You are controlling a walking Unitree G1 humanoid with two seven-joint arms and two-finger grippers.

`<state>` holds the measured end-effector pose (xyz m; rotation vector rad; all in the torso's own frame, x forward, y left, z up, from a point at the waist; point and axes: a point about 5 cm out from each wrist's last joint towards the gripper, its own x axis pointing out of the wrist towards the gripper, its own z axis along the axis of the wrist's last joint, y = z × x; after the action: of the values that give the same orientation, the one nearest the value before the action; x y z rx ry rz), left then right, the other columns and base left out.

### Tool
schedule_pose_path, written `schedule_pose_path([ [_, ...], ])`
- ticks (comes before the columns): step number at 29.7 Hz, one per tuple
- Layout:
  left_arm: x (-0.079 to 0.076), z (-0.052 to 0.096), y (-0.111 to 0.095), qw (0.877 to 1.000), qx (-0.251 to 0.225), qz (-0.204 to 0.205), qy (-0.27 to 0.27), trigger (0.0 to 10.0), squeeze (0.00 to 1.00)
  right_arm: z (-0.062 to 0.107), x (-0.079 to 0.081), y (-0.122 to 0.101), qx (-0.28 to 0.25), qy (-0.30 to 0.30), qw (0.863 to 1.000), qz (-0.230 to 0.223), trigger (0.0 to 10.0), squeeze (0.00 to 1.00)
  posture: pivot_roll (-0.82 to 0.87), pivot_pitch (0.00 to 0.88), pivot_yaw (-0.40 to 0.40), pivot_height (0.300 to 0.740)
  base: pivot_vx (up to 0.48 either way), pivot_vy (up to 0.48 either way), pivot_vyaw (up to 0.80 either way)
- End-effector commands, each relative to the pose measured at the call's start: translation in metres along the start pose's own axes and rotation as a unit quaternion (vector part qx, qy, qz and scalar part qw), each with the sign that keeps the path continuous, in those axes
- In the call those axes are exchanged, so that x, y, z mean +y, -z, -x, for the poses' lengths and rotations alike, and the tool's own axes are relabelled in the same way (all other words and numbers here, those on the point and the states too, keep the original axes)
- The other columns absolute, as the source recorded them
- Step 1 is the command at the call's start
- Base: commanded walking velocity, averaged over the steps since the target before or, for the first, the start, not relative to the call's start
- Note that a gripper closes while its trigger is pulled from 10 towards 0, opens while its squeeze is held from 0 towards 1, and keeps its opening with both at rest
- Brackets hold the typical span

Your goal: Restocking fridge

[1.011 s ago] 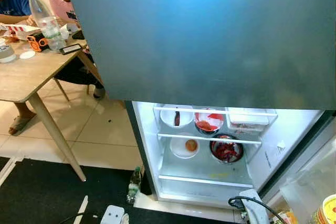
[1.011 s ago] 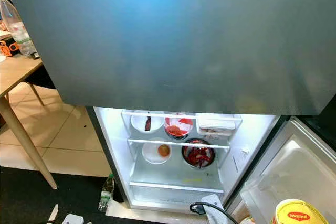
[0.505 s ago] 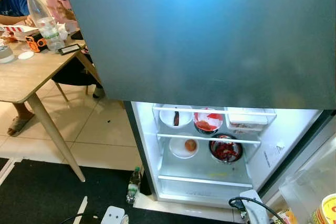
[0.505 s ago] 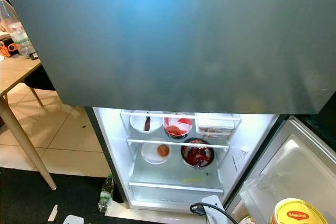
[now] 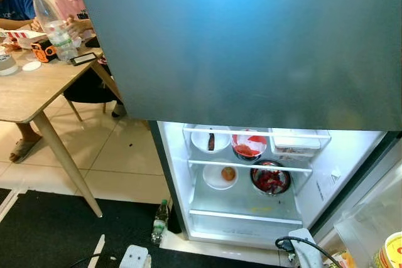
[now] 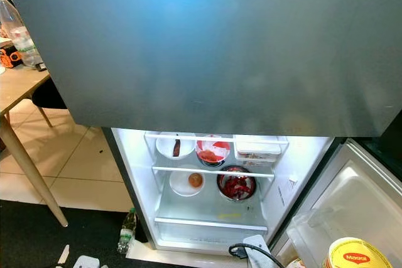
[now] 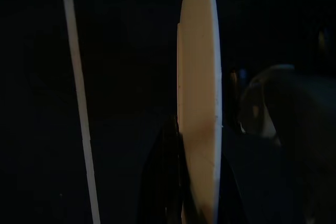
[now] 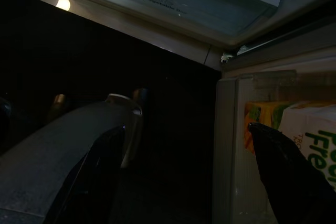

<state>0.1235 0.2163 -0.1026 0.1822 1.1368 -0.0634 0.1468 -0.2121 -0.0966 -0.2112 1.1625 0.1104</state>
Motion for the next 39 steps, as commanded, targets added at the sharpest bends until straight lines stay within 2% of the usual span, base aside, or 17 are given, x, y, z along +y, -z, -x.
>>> schedule_pose_path([
  [1, 0.013, 0.001, -0.009, 1.0, -0.019, 0.0, -0.023, 10.0, 0.0, 0.0, 0.001, -0.001, -0.006, 0.003, 1.0, -0.014, 10.0, 0.0, -0.01, 0.0, 0.026, 0.74, 0.0, 0.0, 0.0],
  [7, 0.016, 0.0, -0.021, 0.999, -0.035, -0.011, -0.03, 10.0, 0.0, 0.0, 0.0, -0.001, -0.007, 0.007, 1.0, -0.025, 10.0, 0.0, -0.02, 0.0, 0.028, 0.74, 0.0, 0.0, 0.0],
  [13, 0.01, -0.002, -0.024, 0.998, -0.031, -0.047, -0.013, 10.0, 0.0, 0.0, -0.004, -0.003, -0.01, 0.014, 0.999, -0.043, 10.0, 0.0, -0.02, 0.0, 0.031, 0.74, 0.0, 0.0, 0.0],
  [26, 0.004, 0.0, -0.002, 0.999, -0.004, -0.042, 0.0, 10.0, 0.0, -0.001, -0.002, -0.014, -0.023, 0.012, 0.999, -0.048, 10.0, 0.0, -0.02, 0.0, 0.034, 0.74, 0.0, 0.0, 0.0],
  [31, 0.004, 0.0, -0.003, 0.999, -0.005, -0.041, 0.0, 10.0, 0.0, -0.001, -0.002, -0.014, -0.023, 0.011, 0.999, -0.048, 10.0, 0.0, -0.01, 0.0, 0.033, 0.74, 0.0, 0.0, 0.0],
  [39, 0.005, -0.002, -0.02, 0.999, -0.031, -0.037, 0.0, 10.0, 0.0, -0.001, -0.002, -0.014, -0.022, 0.012, 0.999, -0.049, 10.0, 0.0, -0.02, 0.0, 0.033, 0.74, 0.0, 0.0, 0.0],
])
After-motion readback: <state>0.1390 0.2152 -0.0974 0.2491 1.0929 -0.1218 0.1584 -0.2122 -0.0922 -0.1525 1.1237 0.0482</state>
